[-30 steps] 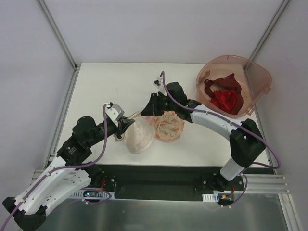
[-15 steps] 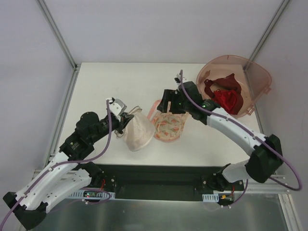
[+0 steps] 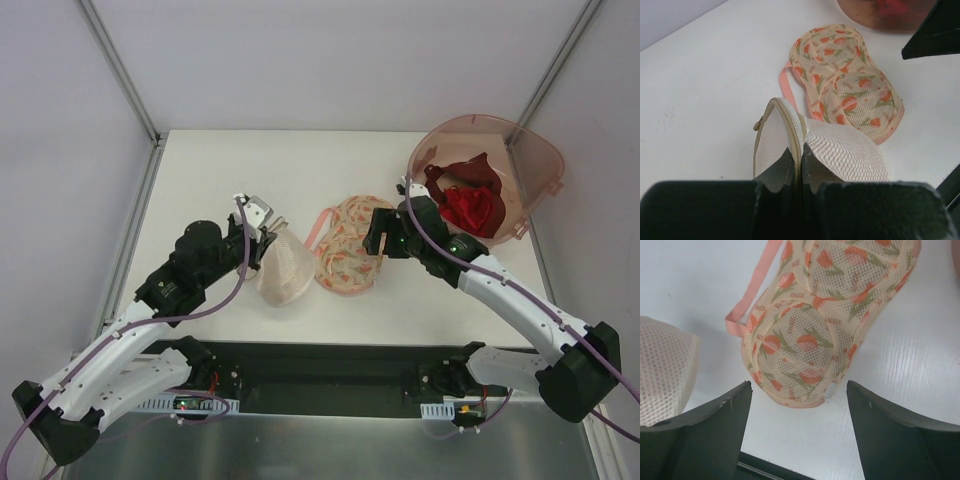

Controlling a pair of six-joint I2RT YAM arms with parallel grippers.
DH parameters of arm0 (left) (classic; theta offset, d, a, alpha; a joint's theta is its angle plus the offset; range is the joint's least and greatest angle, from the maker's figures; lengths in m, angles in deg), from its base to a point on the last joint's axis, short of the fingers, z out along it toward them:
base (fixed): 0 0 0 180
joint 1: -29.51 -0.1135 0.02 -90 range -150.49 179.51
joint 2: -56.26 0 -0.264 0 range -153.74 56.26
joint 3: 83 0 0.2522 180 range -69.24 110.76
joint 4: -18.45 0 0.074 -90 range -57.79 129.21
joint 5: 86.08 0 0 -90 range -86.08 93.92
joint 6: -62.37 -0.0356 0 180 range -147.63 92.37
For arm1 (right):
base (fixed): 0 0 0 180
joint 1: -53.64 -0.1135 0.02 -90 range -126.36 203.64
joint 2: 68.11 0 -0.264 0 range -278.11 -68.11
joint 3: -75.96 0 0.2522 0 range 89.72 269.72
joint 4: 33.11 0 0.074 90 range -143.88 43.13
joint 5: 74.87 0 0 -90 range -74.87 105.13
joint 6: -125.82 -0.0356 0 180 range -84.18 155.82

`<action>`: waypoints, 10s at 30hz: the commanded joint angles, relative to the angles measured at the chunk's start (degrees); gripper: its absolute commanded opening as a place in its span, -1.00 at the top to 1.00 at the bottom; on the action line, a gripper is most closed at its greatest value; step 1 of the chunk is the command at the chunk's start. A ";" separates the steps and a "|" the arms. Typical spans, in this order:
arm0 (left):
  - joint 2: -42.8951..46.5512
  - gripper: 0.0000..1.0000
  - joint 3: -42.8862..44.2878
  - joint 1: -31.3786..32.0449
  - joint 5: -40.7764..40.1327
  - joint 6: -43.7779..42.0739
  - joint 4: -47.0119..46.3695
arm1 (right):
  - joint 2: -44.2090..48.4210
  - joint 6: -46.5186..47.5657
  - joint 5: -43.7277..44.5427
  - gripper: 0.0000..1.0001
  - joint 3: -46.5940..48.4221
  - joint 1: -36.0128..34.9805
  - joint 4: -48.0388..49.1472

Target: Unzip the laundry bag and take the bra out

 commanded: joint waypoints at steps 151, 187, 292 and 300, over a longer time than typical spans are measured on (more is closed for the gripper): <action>7.24 1.00 -17.99 0.30 -9.47 33.34 -1.87 | -14.02 -16.39 -20.60 0.98 13.43 -14.31 32.59; 10.23 1.00 -2.63 0.30 -12.46 24.03 7.08 | -19.29 -27.03 -28.77 0.98 9.91 -7.45 44.11; 2.31 0.55 -1.03 0.30 -7.27 32.99 3.57 | -23.52 -21.14 -23.33 0.98 14.32 -12.12 30.31; 7.93 1.00 -0.50 0.21 -12.01 29.65 5.85 | -26.15 -21.14 -26.93 0.49 15.90 -12.12 30.48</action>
